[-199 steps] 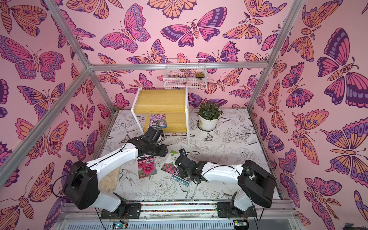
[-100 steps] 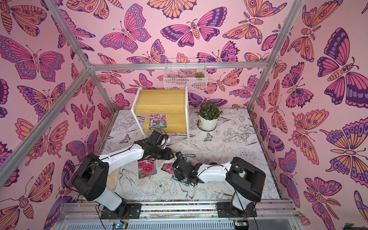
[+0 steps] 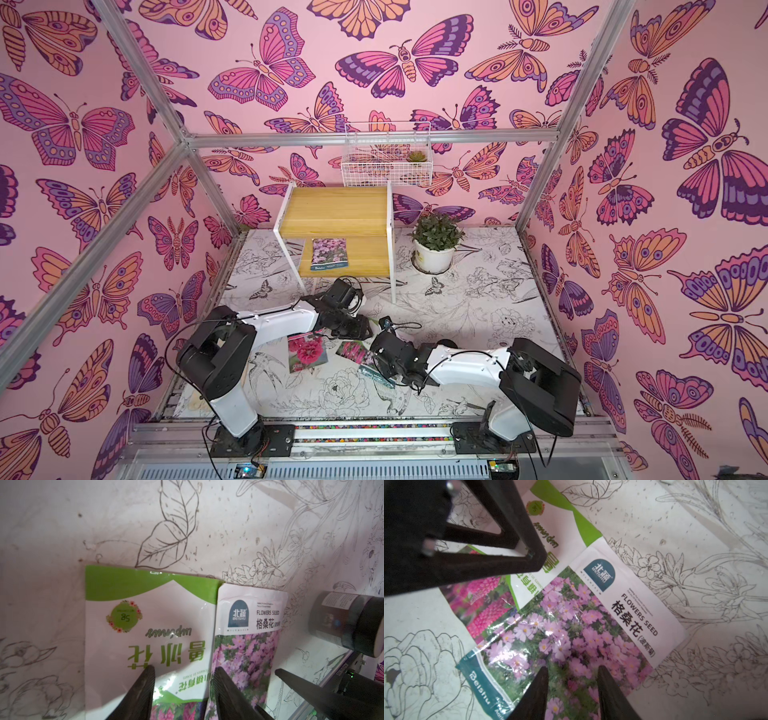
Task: Take the seed bag off the shelf
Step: Adjust the seed packet at the center of the board.
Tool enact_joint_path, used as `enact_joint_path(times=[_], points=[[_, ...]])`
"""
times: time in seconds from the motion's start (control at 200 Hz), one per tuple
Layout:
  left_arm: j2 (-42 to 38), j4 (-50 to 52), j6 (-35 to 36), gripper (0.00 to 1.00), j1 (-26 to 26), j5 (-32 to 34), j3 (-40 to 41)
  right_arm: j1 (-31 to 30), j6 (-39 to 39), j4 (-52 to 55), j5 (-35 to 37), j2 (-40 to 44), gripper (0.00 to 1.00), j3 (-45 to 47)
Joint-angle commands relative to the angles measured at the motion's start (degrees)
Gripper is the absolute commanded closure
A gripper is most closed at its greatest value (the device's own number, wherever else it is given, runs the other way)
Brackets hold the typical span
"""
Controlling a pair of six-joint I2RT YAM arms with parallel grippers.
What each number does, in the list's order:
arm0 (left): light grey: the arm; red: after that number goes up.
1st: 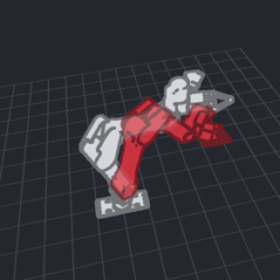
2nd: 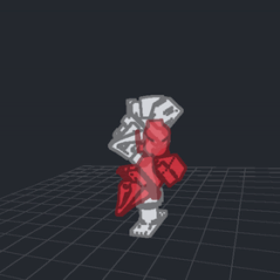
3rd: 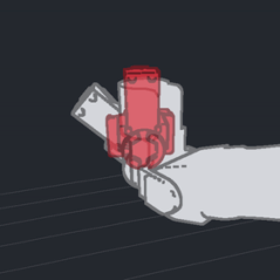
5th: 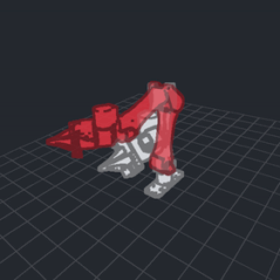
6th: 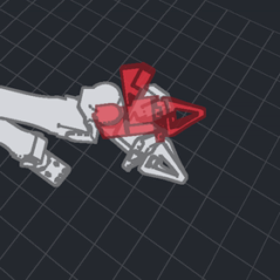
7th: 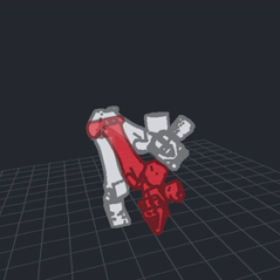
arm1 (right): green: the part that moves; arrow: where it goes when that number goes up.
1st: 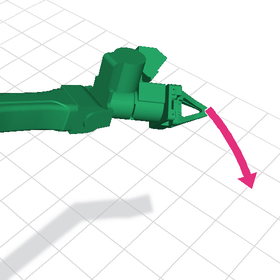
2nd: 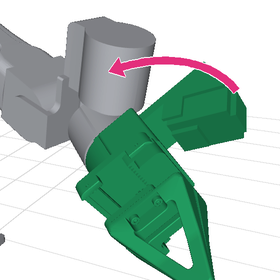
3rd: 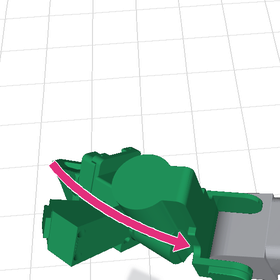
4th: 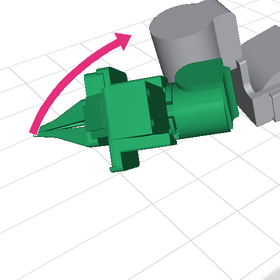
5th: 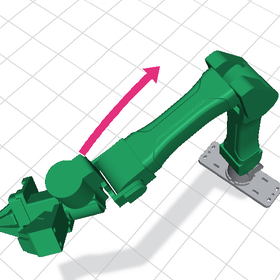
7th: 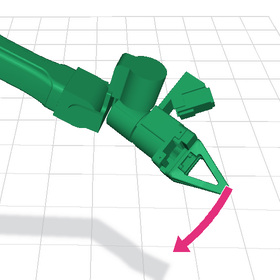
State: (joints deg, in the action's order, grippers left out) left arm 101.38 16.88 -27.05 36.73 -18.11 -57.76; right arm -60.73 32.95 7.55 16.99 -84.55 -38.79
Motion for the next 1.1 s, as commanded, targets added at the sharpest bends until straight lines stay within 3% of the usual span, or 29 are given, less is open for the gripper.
enact_joint_path(times=[0.0,0.501,0.671,0.861,1.096], points=[[2.36,0.69,-0.39,0.5,0.01,3.97,0.34,0.41,-0.47,2.26,1.11,2.36,0.58,-0.24],[7.79,9.19,0.67,0.5,-0.06,17.4,-2.62,0.37,-2.05,3.46,0.93,12.5,0.58,2.69],[7.78,9.92,1.03,0.5,-0.51,18.47,-2.1,-0.82,-3.13,-5.02,-9.35,7.35,0.58,3.11],[7.33,9.88,1.21,0.5,-0.93,18.73,-1.22,-6.14,-3.43,-11.18,-11.29,1.8,0.58,1.54],[5.41,9.93,1.95,0.5,-2.79,18.22,-0.17,-7.47,-4.82,-15.28,-13.48,-7.3,0.59,-3.74]])
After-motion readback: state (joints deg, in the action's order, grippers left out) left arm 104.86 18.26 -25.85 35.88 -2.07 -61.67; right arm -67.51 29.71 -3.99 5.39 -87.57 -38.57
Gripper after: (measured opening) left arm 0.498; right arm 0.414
